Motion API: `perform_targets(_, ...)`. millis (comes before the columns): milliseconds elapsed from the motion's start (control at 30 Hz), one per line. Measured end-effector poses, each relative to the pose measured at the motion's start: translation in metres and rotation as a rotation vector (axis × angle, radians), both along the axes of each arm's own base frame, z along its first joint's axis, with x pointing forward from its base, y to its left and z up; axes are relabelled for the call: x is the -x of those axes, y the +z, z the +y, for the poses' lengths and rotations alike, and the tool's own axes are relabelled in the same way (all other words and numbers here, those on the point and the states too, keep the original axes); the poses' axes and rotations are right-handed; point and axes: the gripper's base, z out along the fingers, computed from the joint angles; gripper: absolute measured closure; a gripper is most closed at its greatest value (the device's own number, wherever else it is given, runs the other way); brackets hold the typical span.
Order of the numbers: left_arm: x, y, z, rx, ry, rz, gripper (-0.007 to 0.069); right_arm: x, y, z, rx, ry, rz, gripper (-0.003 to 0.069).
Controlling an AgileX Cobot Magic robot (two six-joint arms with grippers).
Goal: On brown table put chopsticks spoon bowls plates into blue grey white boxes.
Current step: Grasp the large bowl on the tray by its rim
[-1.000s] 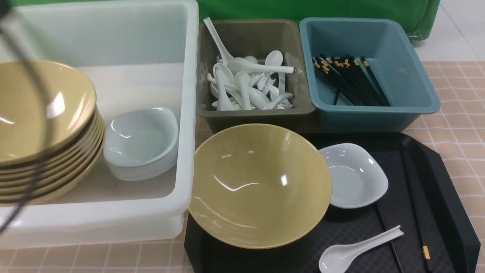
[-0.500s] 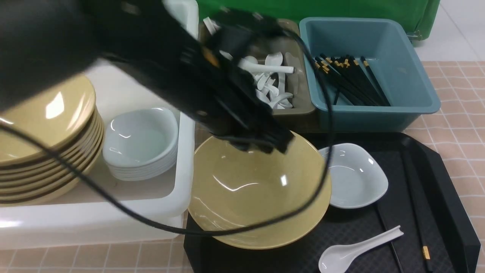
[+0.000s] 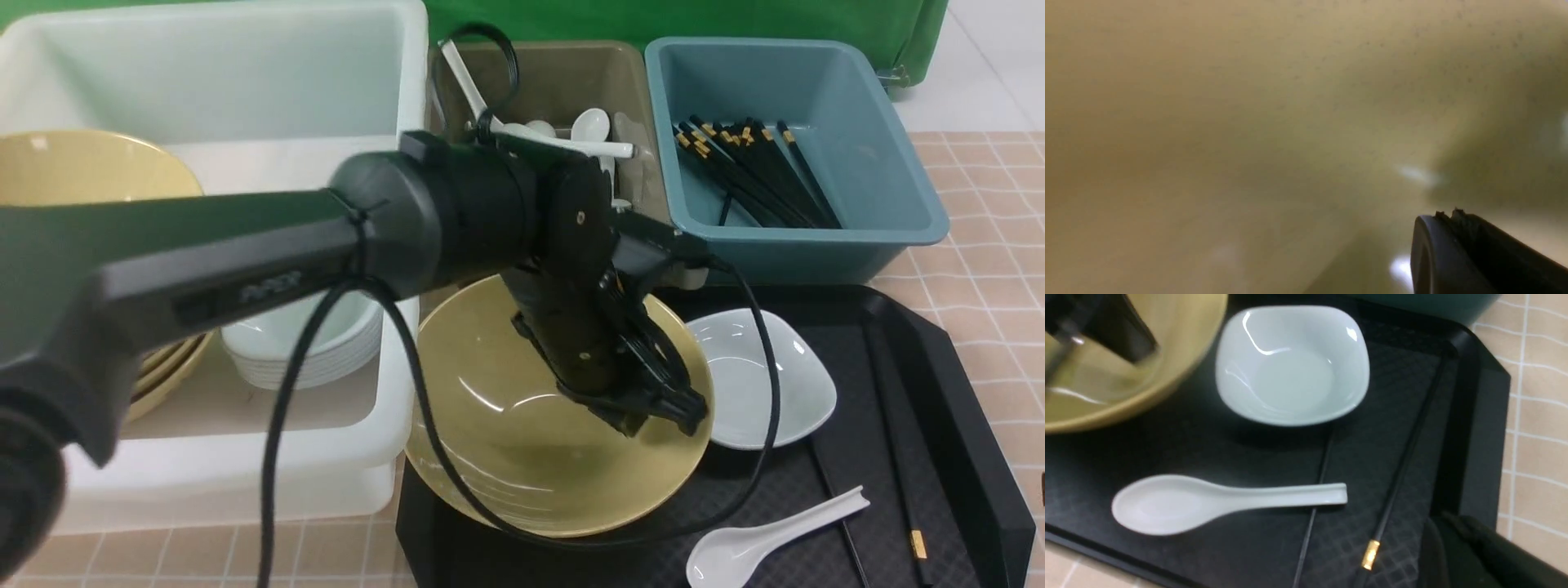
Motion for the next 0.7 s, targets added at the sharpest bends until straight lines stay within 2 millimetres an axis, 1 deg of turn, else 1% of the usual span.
perform_targets(33,0.002,-0.005,-0.004,0.034,0.014,0.048,0.0634,0.000,0.000,0.001,-0.003,0.010,-0.002,0.0622)
perform_targets(100,0.006,-0.007,-0.011,0.100,0.003,0.109,0.0634,0.000,0.000,0.003,-0.004,0.025,-0.003,0.0622)
perform_targets(233,0.012,-0.001,-0.022,0.230,-0.047,0.168,0.0634,0.001,0.001,0.004,-0.008,0.038,-0.005,0.0622)
perform_targets(300,0.013,0.013,-0.031,0.326,-0.112,0.180,0.0631,0.001,0.000,0.004,-0.009,0.040,-0.004,0.0622)
perform_targets(400,0.011,0.031,-0.036,0.360,-0.184,0.161,0.0613,0.001,0.000,0.004,-0.009,0.039,-0.005,0.0622)
perform_targets(433,0.009,0.041,-0.037,0.344,-0.225,0.141,0.0591,0.001,0.000,0.004,-0.009,0.039,-0.005,0.0622)
perform_targets(500,0.005,0.051,-0.032,0.267,-0.274,0.086,0.0543,0.000,0.001,0.004,-0.009,0.039,-0.007,0.0622)
perform_targets(533,0.002,0.059,-0.027,0.187,-0.292,0.040,0.0510,0.000,0.001,0.004,-0.009,0.038,-0.008,0.0622)
perform_targets(600,-0.004,0.067,-0.017,0.063,-0.285,-0.023,0.0449,0.000,0.000,0.004,-0.009,0.038,-0.007,0.0622)
perform_targets(700,-0.017,0.077,0.001,-0.137,-0.189,-0.134,0.0310,0.000,0.000,0.004,-0.009,0.038,-0.007,0.0622)
